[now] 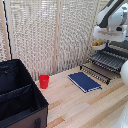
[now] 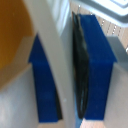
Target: Gently stretch your hand towards the oven tray's handle, obtaining a firm grip, and draw it cautiously out of the oven. Transition your grip to the hot dog bowl, gingerly seizing the edge, and elevate it from the surface. Hover the bowl over the tray, delicately lower it, and temper your grip, establishing the bowl's equilibrium.
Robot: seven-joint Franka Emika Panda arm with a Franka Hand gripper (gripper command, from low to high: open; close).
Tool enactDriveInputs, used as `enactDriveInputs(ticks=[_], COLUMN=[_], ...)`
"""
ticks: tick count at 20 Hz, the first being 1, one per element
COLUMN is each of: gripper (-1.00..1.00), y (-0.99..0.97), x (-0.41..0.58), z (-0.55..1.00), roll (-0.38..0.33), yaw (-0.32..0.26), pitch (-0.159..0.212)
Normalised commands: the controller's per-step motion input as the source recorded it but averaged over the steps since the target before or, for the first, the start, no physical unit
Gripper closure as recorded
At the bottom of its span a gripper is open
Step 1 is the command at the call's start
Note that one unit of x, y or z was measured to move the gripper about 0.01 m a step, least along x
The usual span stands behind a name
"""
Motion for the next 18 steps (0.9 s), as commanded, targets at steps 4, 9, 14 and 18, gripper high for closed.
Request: enactDriveInputs(ticks=[4,9,14,18], gripper=[1.0,1.0,1.0,-1.0], y=[-0.57,-0.3,-0.23,-0.09], x=[0.257,0.175,0.26,0.11], z=[-0.12,-0.13,-0.36,-0.17], roll=[0.047,0.004,0.0,0.001], yaw=[-0.081,-0.091,-0.065,-0.006], pitch=[0.033,0.025,0.029,0.0])
